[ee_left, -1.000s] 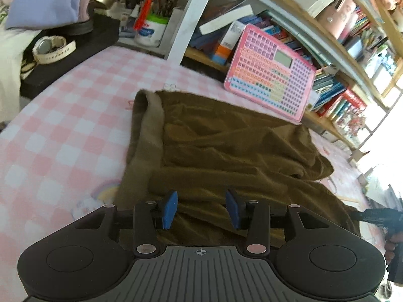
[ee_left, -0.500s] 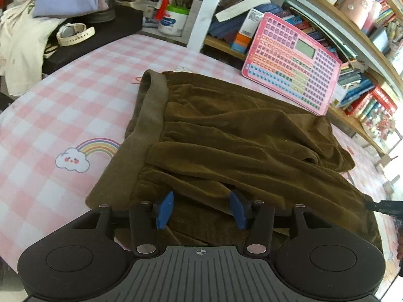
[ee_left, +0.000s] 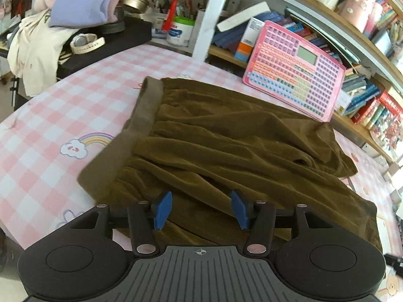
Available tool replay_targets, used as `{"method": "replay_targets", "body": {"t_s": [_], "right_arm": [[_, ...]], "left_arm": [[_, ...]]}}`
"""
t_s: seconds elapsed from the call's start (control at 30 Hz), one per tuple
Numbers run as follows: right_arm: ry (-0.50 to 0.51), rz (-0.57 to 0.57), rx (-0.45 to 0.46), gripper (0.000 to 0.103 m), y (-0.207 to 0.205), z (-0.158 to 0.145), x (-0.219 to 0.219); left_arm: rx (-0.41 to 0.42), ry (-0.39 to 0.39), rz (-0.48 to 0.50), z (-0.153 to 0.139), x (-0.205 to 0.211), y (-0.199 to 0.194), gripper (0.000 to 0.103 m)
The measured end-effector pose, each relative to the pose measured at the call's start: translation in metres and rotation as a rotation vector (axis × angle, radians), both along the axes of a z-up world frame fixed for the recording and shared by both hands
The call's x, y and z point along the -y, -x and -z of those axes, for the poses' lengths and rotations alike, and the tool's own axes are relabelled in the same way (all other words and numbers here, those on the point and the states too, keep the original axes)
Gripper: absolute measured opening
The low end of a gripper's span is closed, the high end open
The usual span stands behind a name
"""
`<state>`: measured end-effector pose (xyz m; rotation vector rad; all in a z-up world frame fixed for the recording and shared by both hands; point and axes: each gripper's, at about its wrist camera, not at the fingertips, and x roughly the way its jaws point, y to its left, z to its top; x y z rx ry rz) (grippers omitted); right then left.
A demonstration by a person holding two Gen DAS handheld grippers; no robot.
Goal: Fold clothes
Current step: 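Smooth the trousers flat and open both tools to release the fabric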
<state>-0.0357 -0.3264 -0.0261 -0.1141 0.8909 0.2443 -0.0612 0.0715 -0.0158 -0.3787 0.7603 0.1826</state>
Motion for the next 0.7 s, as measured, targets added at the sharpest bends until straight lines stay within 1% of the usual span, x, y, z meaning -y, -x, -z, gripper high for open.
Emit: {"method": "replay_targets", "body": {"t_s": [0.17,0.23,0.37,0.43,0.5,0.53,0.63,0.7], "right_arm": [[-0.009,-0.003,-0.013,0.005,0.012,0.008,0.005],[-0.025,0.001,-0.018,0.005,0.011,0.008,0.009],[-0.023,-0.002,-0.021,0.005,0.012,0.006,0.011],[-0.025,0.000,-0.017,0.008,0.014,0.004,0.010],[-0.039,-0.002,-0.005,0.017,0.017,0.000,0.008],[-0.048,-0.003,0.001,0.020,0.018,-0.001,0.007],[-0.058,-0.010,0.015,0.023,0.023,-0.005,0.002],[-0.059,-0.008,0.020,0.034,0.027,-0.007,-0.001]], "left_arm": [[0.003,-0.014,0.045,-0.004,0.023,0.000,0.054],[0.007,-0.024,0.057,-0.006,0.029,0.002,0.058],[0.012,-0.033,0.043,-0.009,0.032,0.012,0.060],[0.012,-0.039,0.021,-0.010,0.028,0.017,0.060],[0.012,-0.045,-0.008,-0.010,0.022,0.023,0.060],[0.013,-0.048,-0.026,-0.010,0.019,0.026,0.060],[0.015,-0.038,-0.069,-0.009,0.011,0.029,0.060],[0.018,-0.026,-0.089,-0.010,0.007,0.028,0.060]]}}
